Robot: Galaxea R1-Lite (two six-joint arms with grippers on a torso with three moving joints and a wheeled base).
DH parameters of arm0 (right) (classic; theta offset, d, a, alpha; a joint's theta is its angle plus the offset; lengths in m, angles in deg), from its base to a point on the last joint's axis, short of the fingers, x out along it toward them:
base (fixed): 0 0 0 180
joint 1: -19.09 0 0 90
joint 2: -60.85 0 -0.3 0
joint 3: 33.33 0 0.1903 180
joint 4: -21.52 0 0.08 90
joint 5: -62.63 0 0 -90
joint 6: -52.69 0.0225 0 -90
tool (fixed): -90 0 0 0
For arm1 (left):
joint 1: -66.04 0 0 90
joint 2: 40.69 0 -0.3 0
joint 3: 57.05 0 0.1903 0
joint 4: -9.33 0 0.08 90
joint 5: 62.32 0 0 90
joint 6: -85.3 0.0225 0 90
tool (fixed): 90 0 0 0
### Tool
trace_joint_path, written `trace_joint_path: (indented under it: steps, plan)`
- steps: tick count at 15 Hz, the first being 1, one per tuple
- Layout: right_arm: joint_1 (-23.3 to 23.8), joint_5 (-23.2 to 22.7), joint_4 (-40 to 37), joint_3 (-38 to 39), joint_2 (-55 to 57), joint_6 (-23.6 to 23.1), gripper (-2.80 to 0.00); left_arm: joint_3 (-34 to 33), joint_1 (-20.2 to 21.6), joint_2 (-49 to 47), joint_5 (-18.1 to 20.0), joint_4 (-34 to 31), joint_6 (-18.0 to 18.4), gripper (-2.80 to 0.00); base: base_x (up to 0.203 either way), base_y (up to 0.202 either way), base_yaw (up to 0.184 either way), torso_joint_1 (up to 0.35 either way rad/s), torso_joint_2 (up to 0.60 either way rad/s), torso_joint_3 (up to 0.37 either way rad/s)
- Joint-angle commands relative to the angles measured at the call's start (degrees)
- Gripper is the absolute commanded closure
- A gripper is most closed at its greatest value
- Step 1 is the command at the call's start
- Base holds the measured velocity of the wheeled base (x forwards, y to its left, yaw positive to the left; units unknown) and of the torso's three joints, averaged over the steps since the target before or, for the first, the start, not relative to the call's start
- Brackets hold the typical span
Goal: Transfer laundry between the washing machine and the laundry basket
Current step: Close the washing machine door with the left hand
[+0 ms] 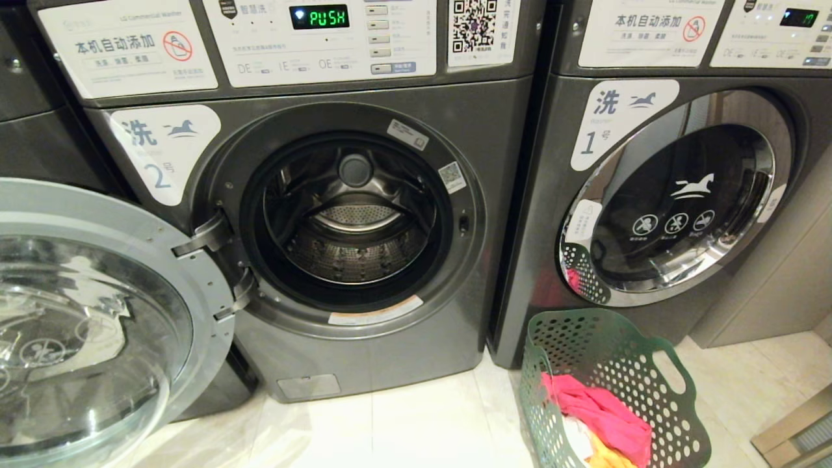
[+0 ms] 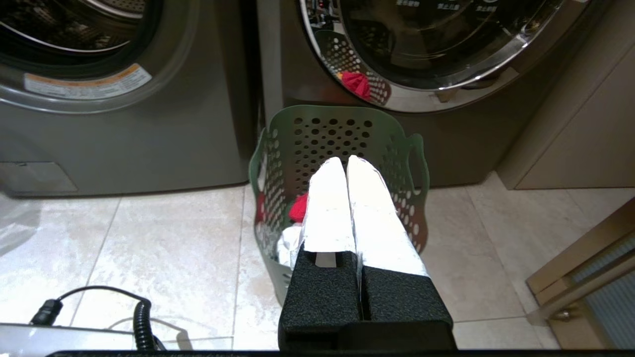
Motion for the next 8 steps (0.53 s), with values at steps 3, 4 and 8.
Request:
trace_joint_path:
  steps: [3, 4, 8]
  plan:
    - [0.1, 0.0, 0.0, 0.0, 0.1, -0.1, 0.0, 0.0, -0.1, 0.1, 0.0, 0.1, -0.2, 0.0, -0.001, -0.134, -0.002, 0.003, 0.0, 0.001]
    - [0.1, 0.0, 0.0, 0.0, 0.1, -0.1, 0.0, 0.0, 0.0, 0.1, 0.0, 0.1, -0.1, 0.0, 0.0, -0.149, -0.002, 0.007, 0.0, 0.002]
    - [0.1, -0.1, 0.1, 0.0, 0.1, -0.1, 0.0, 0.0, 0.0, 0.1, 0.0, 0.1, -0.1, 0.0, 0.0, -0.15, -0.001, 0.005, 0.0, 0.003]
